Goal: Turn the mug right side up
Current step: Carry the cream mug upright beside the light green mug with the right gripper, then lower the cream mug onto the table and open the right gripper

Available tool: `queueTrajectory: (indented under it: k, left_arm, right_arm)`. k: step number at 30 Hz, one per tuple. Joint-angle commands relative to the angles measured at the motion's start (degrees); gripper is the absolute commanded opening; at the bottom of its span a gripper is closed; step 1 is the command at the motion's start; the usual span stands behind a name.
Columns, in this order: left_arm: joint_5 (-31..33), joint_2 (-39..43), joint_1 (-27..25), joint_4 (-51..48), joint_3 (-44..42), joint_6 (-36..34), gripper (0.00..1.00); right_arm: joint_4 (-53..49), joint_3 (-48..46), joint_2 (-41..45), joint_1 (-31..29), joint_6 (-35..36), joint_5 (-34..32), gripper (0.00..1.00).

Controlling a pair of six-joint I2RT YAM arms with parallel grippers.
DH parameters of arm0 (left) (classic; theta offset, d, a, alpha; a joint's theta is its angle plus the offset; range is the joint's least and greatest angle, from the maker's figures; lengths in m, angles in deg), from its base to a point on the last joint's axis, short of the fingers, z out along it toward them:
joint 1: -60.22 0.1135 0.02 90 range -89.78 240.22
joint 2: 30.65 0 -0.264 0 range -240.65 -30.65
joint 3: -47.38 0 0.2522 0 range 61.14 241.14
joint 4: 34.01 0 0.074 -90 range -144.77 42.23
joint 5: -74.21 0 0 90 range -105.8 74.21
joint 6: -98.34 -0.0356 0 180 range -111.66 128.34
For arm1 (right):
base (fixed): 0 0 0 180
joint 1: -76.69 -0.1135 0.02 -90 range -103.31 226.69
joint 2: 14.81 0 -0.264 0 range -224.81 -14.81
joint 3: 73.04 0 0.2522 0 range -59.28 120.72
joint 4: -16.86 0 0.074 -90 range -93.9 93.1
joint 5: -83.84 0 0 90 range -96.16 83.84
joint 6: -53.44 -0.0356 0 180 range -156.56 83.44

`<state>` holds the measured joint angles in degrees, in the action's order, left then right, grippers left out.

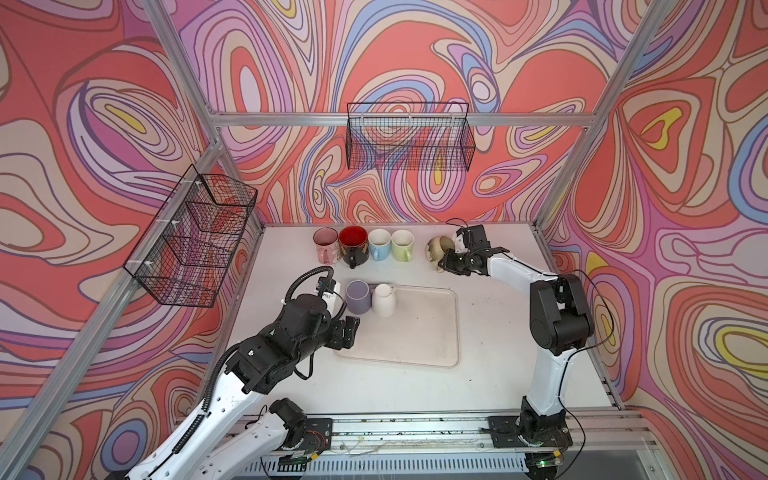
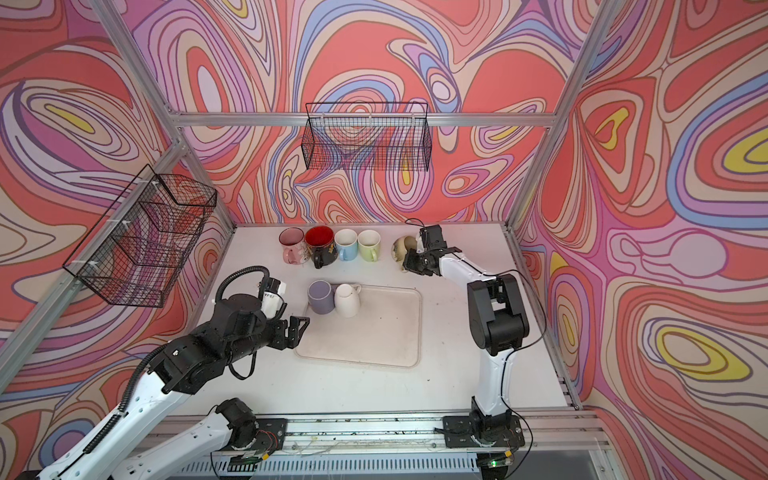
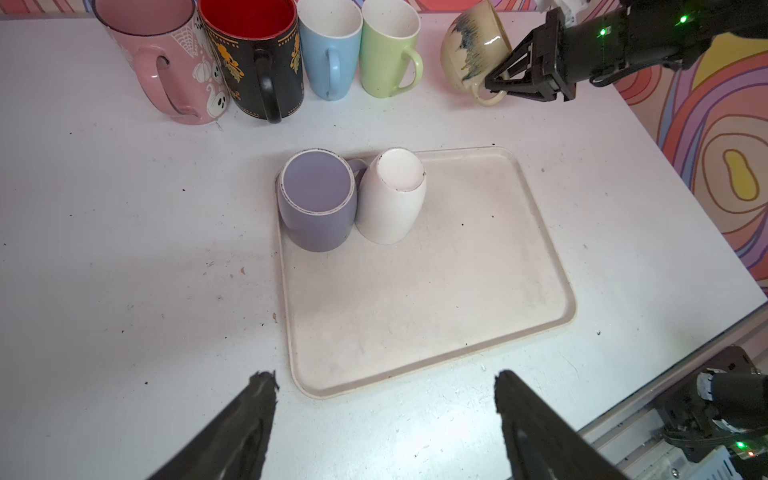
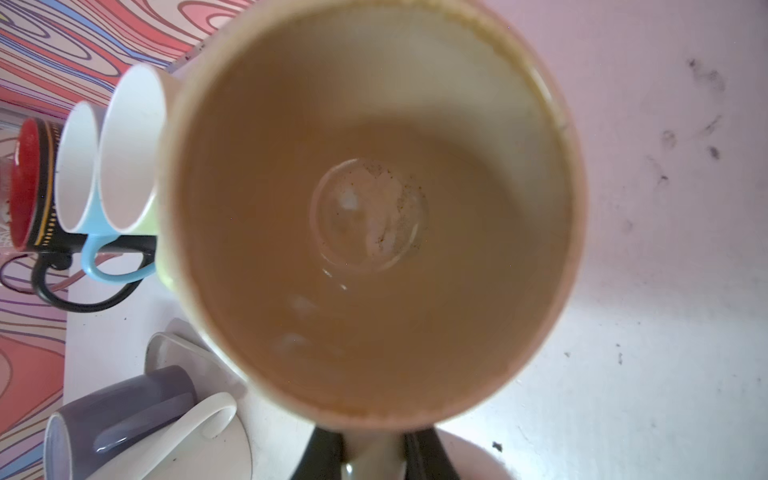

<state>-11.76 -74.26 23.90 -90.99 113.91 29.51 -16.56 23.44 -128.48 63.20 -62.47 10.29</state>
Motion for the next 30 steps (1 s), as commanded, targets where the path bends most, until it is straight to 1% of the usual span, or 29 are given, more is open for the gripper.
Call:
queueTrajectory:
  k: [1,6,13,24,30]
  left_arm:
    - [1.35,0.89,0.63,-1.66,-0.82,-1.66,0.9]
    - [2.45,1.25,0.72,-2.48,-0.7,-1.39,0.94]
    - [1.8,1.77,1.29,-2.41,-0.83,-1.57,0.94]
    - [1.37,2.39,1.73,-2.22,-1.08,-1.83,0.94]
    - [1.29,2.54,1.95,-2.28,-1.1,-1.91,0.94]
  right_arm:
    - [0.58,4.28,-1.38,-1.41,3.1,-2.7,0.0]
    - [-2.59,7.77,-3.87,-2.28,3.99,-6.46,0.0]
    - [-8.93,15.75,-9.27,-5.63,8.21,-14.11,0.0]
    - [-14.12,24.47,-15.38,-7.06,9.8,-19.66,0.0]
    - [-16.09,27.17,-16.82,-8.07,11.13,-22.05,0.0]
